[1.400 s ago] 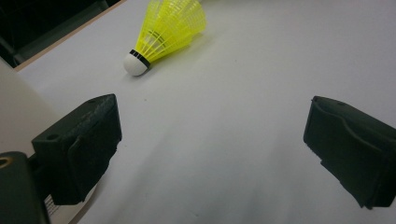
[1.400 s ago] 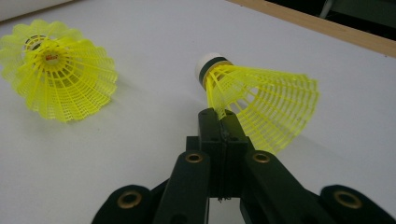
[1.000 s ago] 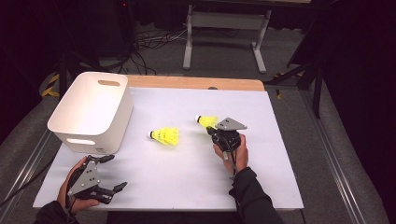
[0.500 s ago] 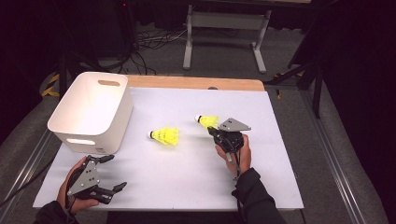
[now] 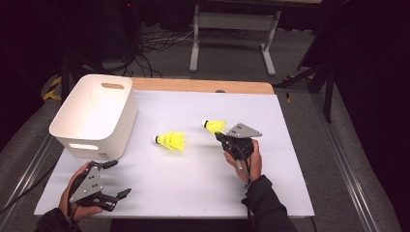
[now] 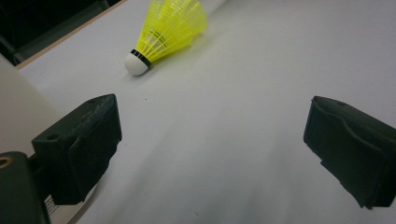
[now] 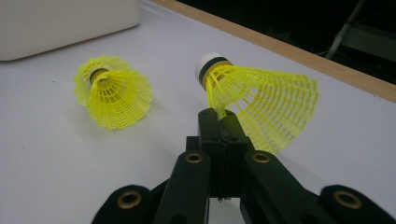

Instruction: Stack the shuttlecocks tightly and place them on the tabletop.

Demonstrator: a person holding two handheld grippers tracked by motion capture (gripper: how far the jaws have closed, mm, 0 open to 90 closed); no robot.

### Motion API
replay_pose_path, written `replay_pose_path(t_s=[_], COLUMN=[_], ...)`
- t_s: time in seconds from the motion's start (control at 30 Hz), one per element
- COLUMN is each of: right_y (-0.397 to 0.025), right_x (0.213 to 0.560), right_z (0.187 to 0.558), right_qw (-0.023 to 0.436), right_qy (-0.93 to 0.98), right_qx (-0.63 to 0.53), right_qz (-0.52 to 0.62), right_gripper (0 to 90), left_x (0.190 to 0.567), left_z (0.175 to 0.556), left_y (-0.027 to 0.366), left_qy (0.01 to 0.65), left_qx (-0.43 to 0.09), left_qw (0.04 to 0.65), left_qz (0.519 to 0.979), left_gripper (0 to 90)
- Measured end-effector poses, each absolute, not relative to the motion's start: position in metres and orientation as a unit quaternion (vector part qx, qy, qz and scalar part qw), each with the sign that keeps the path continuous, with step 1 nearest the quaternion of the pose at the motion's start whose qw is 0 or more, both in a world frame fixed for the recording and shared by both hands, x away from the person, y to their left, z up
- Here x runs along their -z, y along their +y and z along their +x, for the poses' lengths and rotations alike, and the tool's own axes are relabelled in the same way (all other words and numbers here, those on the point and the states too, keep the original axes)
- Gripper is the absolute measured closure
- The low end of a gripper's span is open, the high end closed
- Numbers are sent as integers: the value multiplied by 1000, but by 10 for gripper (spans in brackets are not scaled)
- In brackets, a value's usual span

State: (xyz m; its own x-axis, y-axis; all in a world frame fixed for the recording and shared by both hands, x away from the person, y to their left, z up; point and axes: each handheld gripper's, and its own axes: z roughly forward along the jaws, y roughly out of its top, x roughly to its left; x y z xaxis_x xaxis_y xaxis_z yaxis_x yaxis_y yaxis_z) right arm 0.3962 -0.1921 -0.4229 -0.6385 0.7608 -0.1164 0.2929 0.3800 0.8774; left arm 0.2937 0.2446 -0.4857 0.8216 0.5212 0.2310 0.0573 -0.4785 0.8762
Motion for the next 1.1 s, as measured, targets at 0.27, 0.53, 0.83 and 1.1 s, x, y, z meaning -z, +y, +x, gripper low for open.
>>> replay_pose_path(t_s=[0.27, 0.53, 0.83, 1.1], right_y=[-192, -193, -184, -166], right_x=[419, 419, 425, 437], right_z=[391, 385, 377, 376], right_qw=[261, 252, 230, 207], right_qy=[793, 804, 828, 849], right_qx=[-447, -442, -428, -413], right_qz=[321, 308, 279, 257], right_gripper=[900, 900, 900, 900], left_x=[485, 485, 485, 485], left_z=[293, 293, 292, 292], left_y=[244, 244, 244, 245], left_qy=[174, 175, 172, 172], left_qx=[-242, -243, -244, -244], left_qw=[481, 481, 481, 483], left_qz=[824, 824, 824, 823], left_gripper=[49, 50, 49, 50])
